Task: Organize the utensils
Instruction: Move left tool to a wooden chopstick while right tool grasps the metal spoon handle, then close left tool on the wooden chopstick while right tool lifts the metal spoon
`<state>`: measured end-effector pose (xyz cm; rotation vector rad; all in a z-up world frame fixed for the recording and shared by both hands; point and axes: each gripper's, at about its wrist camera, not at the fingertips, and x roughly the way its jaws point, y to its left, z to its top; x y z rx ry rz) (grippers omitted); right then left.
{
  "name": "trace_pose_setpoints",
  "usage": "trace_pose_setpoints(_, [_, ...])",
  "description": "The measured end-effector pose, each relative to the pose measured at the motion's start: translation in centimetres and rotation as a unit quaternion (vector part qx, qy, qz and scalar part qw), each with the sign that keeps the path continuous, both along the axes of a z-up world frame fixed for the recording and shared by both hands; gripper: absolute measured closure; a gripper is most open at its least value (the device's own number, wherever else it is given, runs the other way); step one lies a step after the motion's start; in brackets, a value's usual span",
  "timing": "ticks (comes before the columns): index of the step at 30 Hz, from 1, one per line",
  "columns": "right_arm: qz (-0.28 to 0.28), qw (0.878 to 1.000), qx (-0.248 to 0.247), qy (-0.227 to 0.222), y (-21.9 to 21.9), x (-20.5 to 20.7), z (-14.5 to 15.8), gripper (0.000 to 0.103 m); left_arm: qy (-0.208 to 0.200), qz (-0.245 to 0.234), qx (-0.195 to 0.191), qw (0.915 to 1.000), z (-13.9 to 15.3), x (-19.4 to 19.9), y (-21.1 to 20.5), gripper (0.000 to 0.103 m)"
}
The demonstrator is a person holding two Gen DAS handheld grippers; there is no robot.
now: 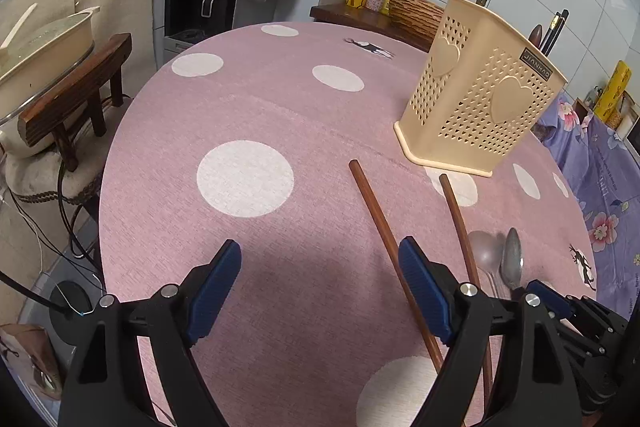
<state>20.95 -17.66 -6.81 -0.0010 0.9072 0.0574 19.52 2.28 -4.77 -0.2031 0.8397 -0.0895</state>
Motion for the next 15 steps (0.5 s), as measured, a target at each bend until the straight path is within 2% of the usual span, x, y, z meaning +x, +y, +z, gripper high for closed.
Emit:
trace_pose_setpoints(8, [-0.011,1.000,0.029,0.001,-3.1,0.1,0.0,0.087,0.003,0.002,-0.007,1.0000,-0.1,0.1,0.0,0.024])
trace_pose_setpoints(10, [-0.012,0.999,0.047,0.000,-3.4,0.1,0.1,0.082,0.004,0.001,-0.007,1.0000,-0.2,0.1,0.0,0.024])
trace_pose_setpoints(12, [-0.015,0.998,0.065,-0.002,-3.6,0.0,0.1,0.067,0.003,0.001,-0.005,1.0000,-0.1,0.1,-0.1,0.024])
trace_pose_setpoints(15, [-0.021,0.998,0.063,-0.004,-3.4,0.2,0.1,0.063,0.003,0.003,-0.006,1.0000,-0.1,0.1,-0.1,0.024])
